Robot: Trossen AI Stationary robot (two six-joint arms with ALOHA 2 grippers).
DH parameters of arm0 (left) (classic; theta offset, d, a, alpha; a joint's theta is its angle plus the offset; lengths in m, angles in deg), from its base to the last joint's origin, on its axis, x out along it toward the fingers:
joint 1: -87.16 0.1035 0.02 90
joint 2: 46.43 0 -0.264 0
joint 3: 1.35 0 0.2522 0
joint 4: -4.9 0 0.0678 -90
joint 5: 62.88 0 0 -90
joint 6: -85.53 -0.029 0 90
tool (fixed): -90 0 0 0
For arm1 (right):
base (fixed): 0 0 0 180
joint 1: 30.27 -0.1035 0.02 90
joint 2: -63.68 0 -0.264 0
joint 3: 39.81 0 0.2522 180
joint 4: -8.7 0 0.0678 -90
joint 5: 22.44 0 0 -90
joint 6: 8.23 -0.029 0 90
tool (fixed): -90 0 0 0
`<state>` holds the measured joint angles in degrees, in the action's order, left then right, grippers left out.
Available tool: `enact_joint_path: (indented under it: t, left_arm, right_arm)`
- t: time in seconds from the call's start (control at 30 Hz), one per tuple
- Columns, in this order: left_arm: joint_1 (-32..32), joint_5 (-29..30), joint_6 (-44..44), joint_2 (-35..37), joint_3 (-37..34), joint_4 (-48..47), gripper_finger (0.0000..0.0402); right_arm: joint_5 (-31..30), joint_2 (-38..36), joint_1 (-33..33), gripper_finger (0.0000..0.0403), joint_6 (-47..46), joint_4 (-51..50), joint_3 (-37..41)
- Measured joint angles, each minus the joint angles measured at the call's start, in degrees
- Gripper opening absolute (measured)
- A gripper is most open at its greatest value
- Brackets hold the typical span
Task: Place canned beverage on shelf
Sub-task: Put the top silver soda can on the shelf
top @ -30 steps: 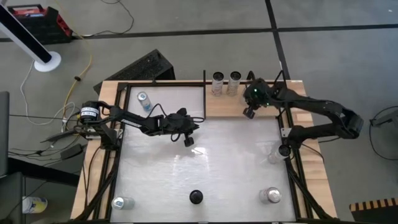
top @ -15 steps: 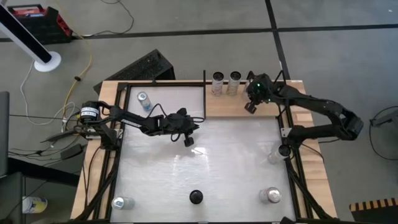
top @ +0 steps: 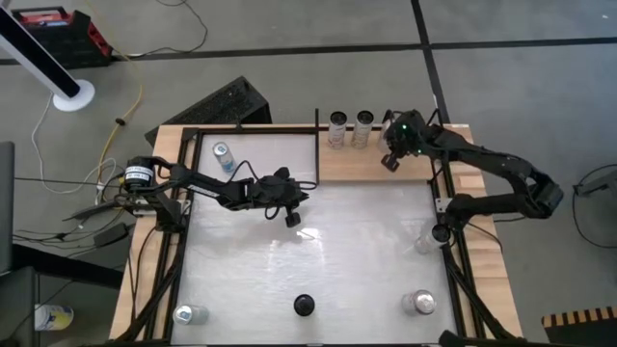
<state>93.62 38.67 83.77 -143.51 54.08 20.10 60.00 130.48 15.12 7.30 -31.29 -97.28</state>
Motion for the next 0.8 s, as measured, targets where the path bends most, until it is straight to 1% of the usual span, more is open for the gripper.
enact_joint_path:
  t: [0.5,0.8]
  left_arm:
    - [0.0,0.0,0.0,0.0,0.0,0.0,0.0018]
    - [0.0,0.0,0.0,0.0,0.0,0.0,0.0018]
  right_arm:
    - [0.0,0.0,0.6,0.0019,0.2,2.2,0.0]
    - [-0.1,0.0,2.5,0.0019,0.1,2.1,0.0]
